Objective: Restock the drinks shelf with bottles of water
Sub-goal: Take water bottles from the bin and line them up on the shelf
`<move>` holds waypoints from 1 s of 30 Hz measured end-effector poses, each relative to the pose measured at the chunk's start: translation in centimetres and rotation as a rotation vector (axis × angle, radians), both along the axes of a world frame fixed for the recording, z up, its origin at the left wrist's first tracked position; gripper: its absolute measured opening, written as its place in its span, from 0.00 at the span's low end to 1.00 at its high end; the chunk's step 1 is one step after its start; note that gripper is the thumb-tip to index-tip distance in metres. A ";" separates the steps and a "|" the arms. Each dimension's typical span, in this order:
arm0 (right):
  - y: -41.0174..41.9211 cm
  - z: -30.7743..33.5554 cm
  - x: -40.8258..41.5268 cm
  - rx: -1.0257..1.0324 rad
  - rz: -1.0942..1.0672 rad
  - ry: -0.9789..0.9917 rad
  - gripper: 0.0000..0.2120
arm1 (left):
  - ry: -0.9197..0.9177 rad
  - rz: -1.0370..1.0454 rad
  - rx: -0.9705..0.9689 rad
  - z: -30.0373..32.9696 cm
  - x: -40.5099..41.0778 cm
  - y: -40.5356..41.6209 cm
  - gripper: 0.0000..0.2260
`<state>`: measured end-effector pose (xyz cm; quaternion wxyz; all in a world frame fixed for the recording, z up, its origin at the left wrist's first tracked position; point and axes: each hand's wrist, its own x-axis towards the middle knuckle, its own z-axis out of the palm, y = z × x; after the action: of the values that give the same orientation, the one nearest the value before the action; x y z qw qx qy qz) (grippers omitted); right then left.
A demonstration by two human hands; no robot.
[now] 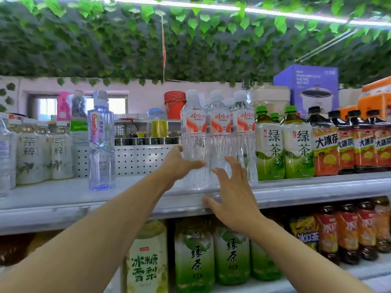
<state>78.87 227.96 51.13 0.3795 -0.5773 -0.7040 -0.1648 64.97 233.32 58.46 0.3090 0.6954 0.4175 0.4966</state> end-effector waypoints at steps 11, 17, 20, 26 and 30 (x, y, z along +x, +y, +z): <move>0.0 0.0 -0.1 0.006 -0.008 0.000 0.30 | 0.070 -0.025 -0.060 -0.4 -0.4 0.3 0.22; 0.1 0.1 -0.1 0.006 -0.001 0.005 0.30 | 0.080 -0.028 -0.043 -0.5 -0.5 -0.1 0.19; 0.0 0.1 -0.1 0.012 0.012 0.019 0.30 | 0.083 -0.015 -0.044 -0.6 -0.3 -0.4 0.20; -0.5 -0.3 0.0 0.018 0.072 0.049 0.31 | 0.092 0.054 -0.037 -0.6 -0.6 -1.1 0.26; -1.2 -1.1 -1.0 0.058 0.153 0.053 0.30 | 0.034 0.153 0.020 -0.9 -2.6 -2.1 0.28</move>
<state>77.87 226.72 50.00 0.4260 -0.5146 -0.7307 -0.1405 62.33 231.21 57.53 0.2561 0.6729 0.4696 0.5110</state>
